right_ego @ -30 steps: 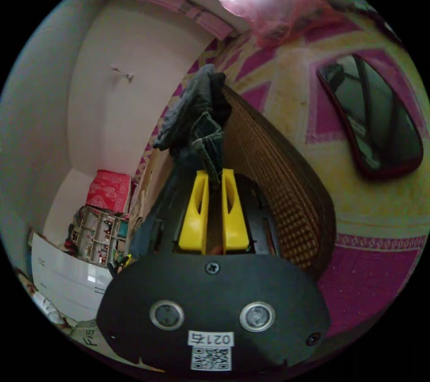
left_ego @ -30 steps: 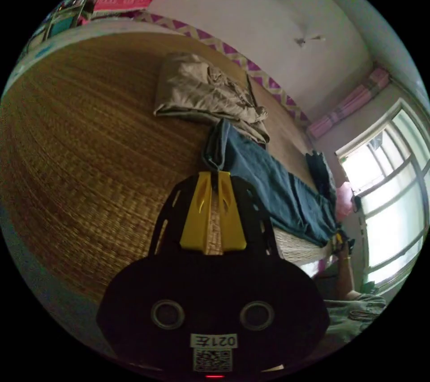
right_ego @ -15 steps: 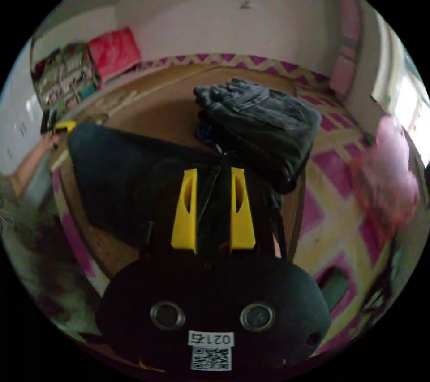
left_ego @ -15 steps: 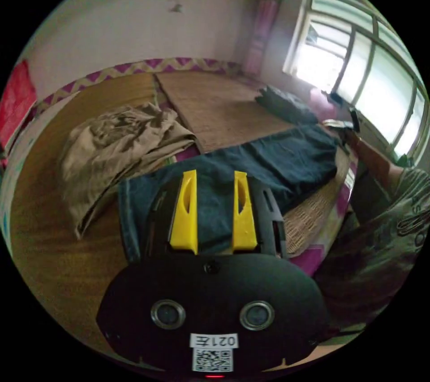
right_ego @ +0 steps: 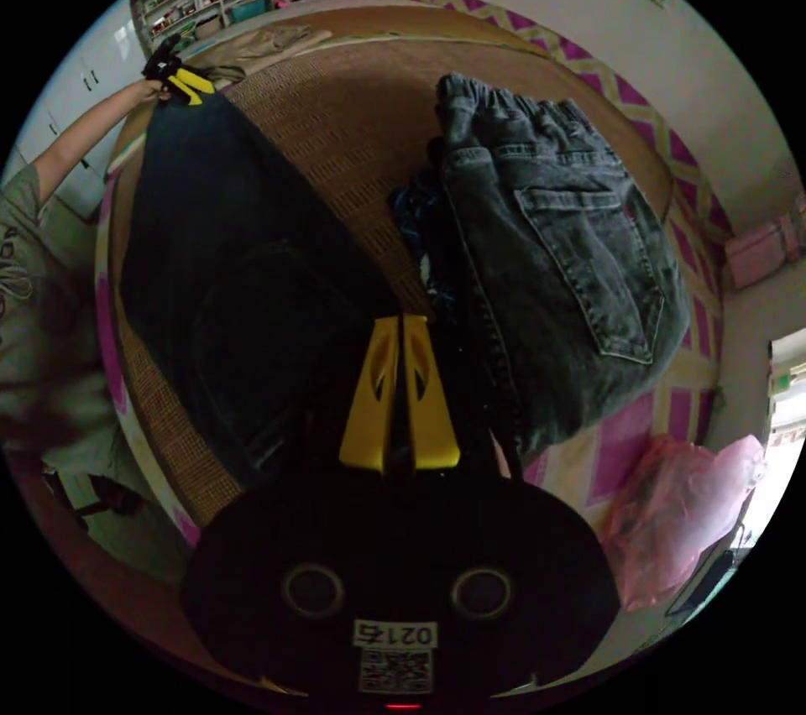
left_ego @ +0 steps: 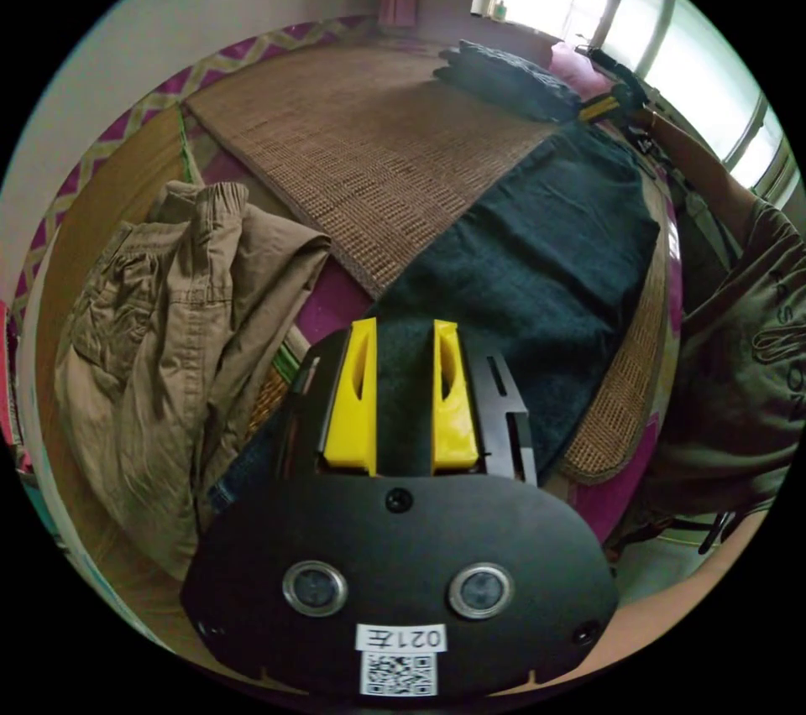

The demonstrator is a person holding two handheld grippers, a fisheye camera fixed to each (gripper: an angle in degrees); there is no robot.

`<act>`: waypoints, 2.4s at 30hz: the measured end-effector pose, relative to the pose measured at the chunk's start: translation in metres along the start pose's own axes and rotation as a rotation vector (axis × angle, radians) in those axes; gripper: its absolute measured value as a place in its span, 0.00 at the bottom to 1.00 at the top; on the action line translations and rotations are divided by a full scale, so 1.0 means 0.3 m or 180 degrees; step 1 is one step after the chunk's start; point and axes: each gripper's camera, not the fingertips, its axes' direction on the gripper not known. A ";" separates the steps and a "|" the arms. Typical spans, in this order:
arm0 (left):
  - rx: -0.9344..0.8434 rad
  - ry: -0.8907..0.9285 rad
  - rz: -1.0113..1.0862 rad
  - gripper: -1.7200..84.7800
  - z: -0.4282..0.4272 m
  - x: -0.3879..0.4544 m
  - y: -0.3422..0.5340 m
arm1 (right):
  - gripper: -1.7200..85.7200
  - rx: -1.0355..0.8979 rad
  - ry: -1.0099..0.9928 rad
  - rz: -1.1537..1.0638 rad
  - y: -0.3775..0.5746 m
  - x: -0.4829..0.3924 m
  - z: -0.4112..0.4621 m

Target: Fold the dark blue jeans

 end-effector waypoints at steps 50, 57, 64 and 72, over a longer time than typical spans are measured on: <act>0.2380 -0.0429 -0.1801 0.06 -0.985 0.924 1.577 | 0.10 0.0638 -0.0139 0.0739 1.328 -1.368 -0.239; 0.1713 -0.0801 -0.2420 0.07 -1.050 0.750 1.577 | 0.10 0.1265 -0.0206 0.1065 1.403 -1.318 -0.405; 0.1665 -0.0431 -0.1945 0.01 -1.335 0.594 1.468 | 0.09 0.1377 -0.0242 0.0645 1.259 -1.373 -0.478; 0.0770 -0.0020 -0.2272 0.01 -1.182 0.357 1.471 | 0.09 0.1086 -0.0150 0.0435 1.074 -1.364 -0.408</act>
